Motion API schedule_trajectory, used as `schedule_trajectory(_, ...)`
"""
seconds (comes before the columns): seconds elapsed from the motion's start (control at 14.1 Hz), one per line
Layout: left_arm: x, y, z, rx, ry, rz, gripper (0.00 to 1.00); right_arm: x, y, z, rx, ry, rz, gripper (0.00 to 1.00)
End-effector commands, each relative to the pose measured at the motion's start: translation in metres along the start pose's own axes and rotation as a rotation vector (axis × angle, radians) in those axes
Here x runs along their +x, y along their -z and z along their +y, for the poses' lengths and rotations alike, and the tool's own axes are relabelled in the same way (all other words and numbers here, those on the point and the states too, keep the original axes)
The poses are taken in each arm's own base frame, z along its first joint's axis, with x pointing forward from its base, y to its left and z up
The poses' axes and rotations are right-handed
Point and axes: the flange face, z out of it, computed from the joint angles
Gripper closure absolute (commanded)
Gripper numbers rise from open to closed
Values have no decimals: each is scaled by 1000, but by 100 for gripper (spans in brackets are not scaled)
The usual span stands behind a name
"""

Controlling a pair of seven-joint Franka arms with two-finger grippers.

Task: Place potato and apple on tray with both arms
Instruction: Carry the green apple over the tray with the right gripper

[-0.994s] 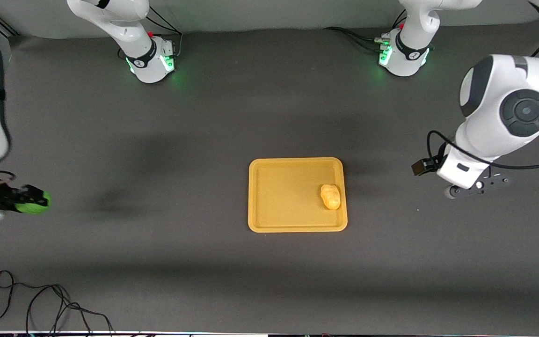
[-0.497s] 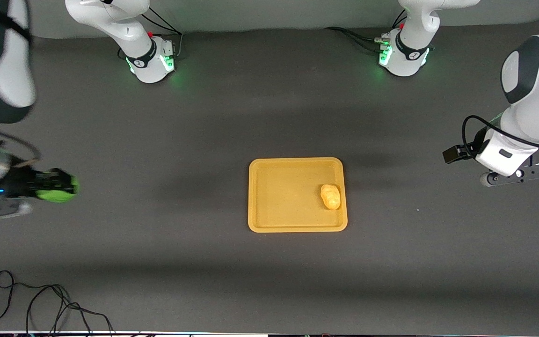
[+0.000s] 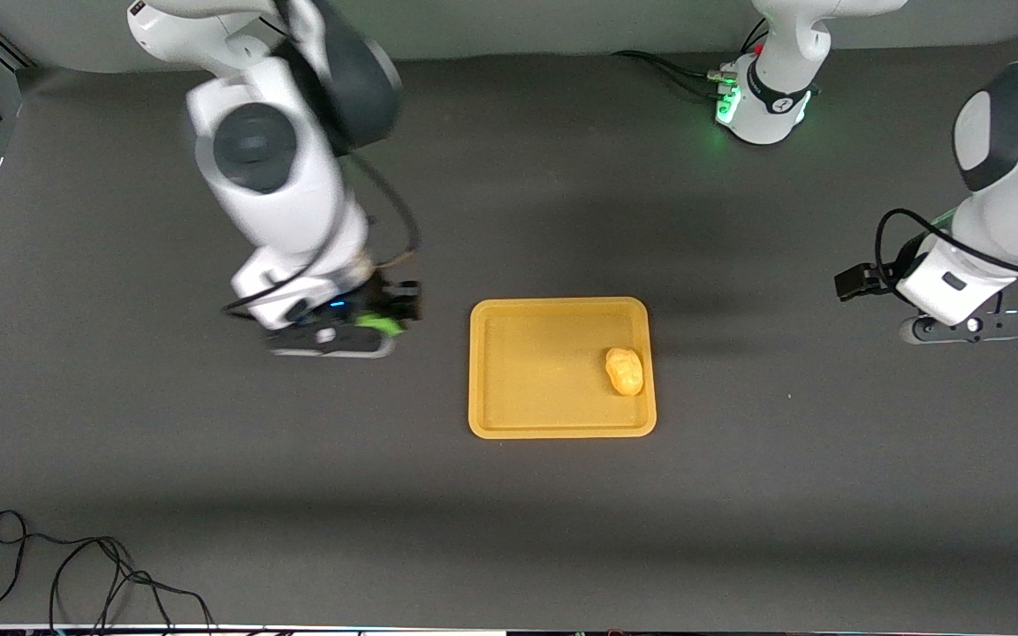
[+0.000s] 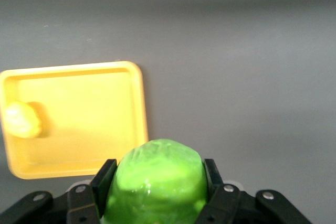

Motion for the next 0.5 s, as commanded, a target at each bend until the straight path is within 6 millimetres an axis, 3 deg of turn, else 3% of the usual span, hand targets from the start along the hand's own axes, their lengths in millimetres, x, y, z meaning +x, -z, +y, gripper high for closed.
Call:
schedule_trajectory(0.0,-30,34,-8,-16,-29,30,0,-7,-38,-72,2,-53,65,46)
schedule_trajectory(0.21,-41,67,-23,-31,-5,36,0,-15,-104,-111,26,-75,83,46)
schedule_trajectory(0.43,-33,64,-24,-46,-69,3,0,-21,-172,-140,53,-113,110,46)
